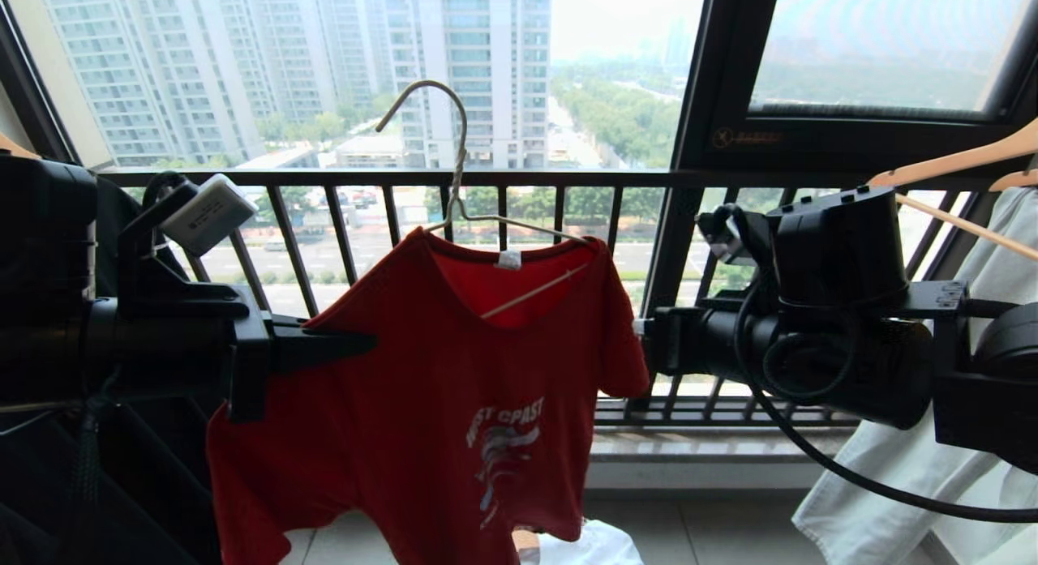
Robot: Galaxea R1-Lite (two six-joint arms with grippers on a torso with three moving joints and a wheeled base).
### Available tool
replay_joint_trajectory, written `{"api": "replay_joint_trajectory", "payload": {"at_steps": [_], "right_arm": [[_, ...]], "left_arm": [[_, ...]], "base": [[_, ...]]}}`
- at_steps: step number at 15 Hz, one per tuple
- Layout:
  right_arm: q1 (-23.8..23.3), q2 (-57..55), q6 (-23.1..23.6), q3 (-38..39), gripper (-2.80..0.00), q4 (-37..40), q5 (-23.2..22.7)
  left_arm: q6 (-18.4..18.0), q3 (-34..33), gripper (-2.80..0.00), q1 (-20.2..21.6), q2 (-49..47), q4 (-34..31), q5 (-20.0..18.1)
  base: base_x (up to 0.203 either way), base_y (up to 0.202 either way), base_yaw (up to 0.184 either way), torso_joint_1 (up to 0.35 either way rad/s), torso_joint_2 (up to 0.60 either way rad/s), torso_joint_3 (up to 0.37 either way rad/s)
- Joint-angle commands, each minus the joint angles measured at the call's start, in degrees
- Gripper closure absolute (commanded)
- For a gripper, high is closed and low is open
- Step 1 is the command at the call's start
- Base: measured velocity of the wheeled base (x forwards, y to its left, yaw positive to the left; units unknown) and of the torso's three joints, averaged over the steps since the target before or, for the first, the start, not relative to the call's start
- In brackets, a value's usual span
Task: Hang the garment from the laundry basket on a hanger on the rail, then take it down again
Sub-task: Hang the clothes on the clothes rack
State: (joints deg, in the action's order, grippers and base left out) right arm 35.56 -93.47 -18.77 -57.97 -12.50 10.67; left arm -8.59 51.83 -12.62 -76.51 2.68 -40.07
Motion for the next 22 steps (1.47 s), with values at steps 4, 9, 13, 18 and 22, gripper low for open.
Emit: {"api": "replay_joint_trajectory", "payload": {"at_steps": [4, 9, 13, 18, 22], "right_arm": [[2.34, -4.62, -1.75, -3.09, -2.8, -1.71, 9.67], [3.33, -6.7, -1.71, -4.56, -2.8, -5.17, 15.06], [3.63, -8.88, -1.64, -6.17, -2.8, -8.23, 18.97], [3.64, -9.1, -1.53, -7.49, -2.8, -9.3, 23.34], [3.37, -9.19, -1.53, -7.5, -2.8, -9.3, 24.04]], "left_arm": [[-0.11, -0.59, 0.0, -2.76, -0.57, 0.04, -0.18], [0.16, -0.59, 0.0, -2.85, 0.14, 0.04, -0.18], [0.24, -0.59, 0.0, -3.12, 0.86, 0.04, -0.18], [0.24, -0.86, 0.0, -3.2, 1.54, 0.13, -0.18], [0.24, -0.86, 0.0, -3.2, 1.68, 0.13, -0.18]], "base": [[0.0, 0.0, 0.0, 0.0, 0.0, 0.0], [0.0, 0.0, 0.0, 0.0, 0.0, 0.0], [0.0, 0.0, 0.0, 0.0, 0.0, 0.0], [0.0, 0.0, 0.0, 0.0, 0.0, 0.0], [0.0, 0.0, 0.0, 0.0, 0.0, 0.0]]}}
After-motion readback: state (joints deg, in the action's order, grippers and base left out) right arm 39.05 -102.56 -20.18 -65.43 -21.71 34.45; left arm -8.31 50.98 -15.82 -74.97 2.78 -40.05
